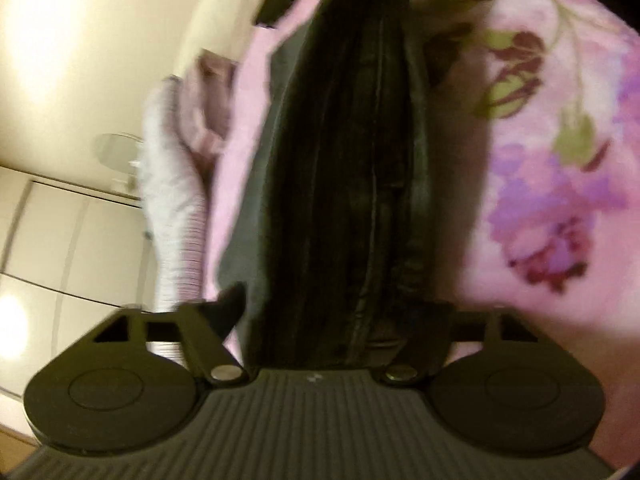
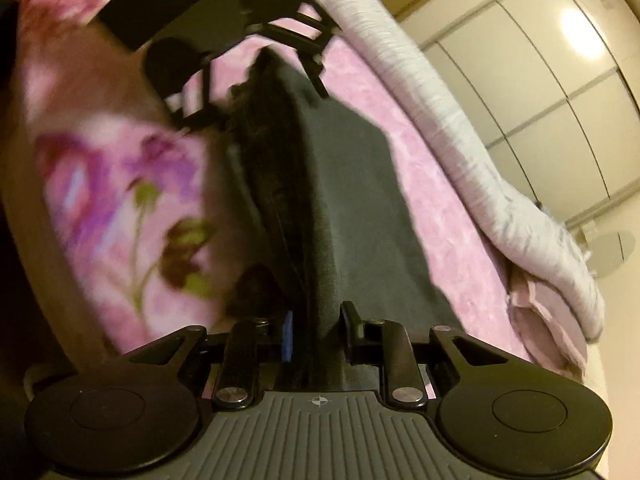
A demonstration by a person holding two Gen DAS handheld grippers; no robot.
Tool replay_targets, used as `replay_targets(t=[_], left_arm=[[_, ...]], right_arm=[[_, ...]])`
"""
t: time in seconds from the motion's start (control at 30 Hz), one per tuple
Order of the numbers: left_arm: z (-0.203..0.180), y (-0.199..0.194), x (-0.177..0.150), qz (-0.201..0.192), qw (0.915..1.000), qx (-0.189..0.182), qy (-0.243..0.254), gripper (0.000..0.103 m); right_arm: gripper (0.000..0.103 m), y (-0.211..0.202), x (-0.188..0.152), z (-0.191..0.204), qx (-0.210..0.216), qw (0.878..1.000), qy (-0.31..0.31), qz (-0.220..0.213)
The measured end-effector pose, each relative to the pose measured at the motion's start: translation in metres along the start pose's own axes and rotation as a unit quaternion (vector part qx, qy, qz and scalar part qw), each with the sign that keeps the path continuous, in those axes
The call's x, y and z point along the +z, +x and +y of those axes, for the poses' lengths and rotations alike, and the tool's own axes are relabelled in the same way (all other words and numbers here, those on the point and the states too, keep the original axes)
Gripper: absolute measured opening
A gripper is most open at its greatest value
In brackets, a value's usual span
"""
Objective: Fold clothes
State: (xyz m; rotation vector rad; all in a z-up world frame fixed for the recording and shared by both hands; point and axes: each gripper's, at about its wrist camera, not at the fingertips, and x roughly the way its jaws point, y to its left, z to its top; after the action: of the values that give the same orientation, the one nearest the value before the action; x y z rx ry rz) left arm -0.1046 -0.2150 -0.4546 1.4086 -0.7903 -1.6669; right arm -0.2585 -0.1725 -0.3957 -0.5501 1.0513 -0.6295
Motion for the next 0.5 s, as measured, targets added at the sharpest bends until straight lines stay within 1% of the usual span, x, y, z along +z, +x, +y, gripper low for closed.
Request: replay_targets(t=[0.03, 0.07, 0.1, 0.13, 0.17, 0.23, 0.33, 0.4, 0.43, 0.47, 0.5], left_arm=[[-0.001, 0.0, -0.001, 0.001, 1.0, -0.002, -0.003, 0.048], [-0.001, 0.0, -0.001, 0.001, 1.0, -0.004, -0.006, 0.046], [0.0, 0.001, -0.002, 0.003, 0.9999, -0.009, -0.012, 0.044], [0.003, 0.002, -0.002, 0.006, 0.9997, -0.015, -0.019, 0.043], [0.006, 0.003, -0.002, 0.007, 0.9995, -0.021, -0.024, 0.043], [0.012, 0.005, -0.001, 0.011, 0.9988, -0.033, -0.036, 0.043], [0.016, 0.008, 0.0, 0.013, 0.9983, -0.04, -0.039, 0.043], [0.014, 0.007, 0.003, 0.015, 0.9985, -0.038, -0.038, 0.044], [0.01, 0.005, 0.006, 0.016, 0.9986, -0.035, -0.037, 0.045], [0.009, 0.005, 0.007, 0.017, 0.9987, -0.031, -0.035, 0.047], [0.008, 0.004, 0.007, 0.018, 0.9989, -0.029, -0.033, 0.048]], right_arm=[[0.029, 0.001, -0.003, 0.009, -0.007, 1.0, -0.011, -0.003], [0.036, 0.002, -0.005, 0.017, -0.015, 1.0, -0.022, -0.005], [0.041, 0.005, -0.006, 0.024, -0.024, 0.999, -0.033, -0.005], [0.049, 0.009, -0.007, 0.032, -0.031, 0.999, -0.044, -0.005], [0.053, 0.014, -0.007, 0.039, -0.038, 0.998, -0.054, -0.004], [0.054, 0.024, -0.005, 0.048, -0.054, 0.995, -0.079, -0.009], [0.054, 0.038, -0.009, 0.053, -0.088, 0.99, -0.111, -0.016], [0.054, 0.045, -0.011, 0.044, -0.094, 0.99, -0.103, -0.006], [0.049, 0.047, -0.012, 0.039, -0.091, 0.991, -0.093, -0.001], [0.035, 0.047, -0.012, 0.034, -0.079, 0.993, -0.083, 0.0], [0.033, 0.047, -0.012, 0.033, -0.071, 0.994, -0.08, 0.001]])
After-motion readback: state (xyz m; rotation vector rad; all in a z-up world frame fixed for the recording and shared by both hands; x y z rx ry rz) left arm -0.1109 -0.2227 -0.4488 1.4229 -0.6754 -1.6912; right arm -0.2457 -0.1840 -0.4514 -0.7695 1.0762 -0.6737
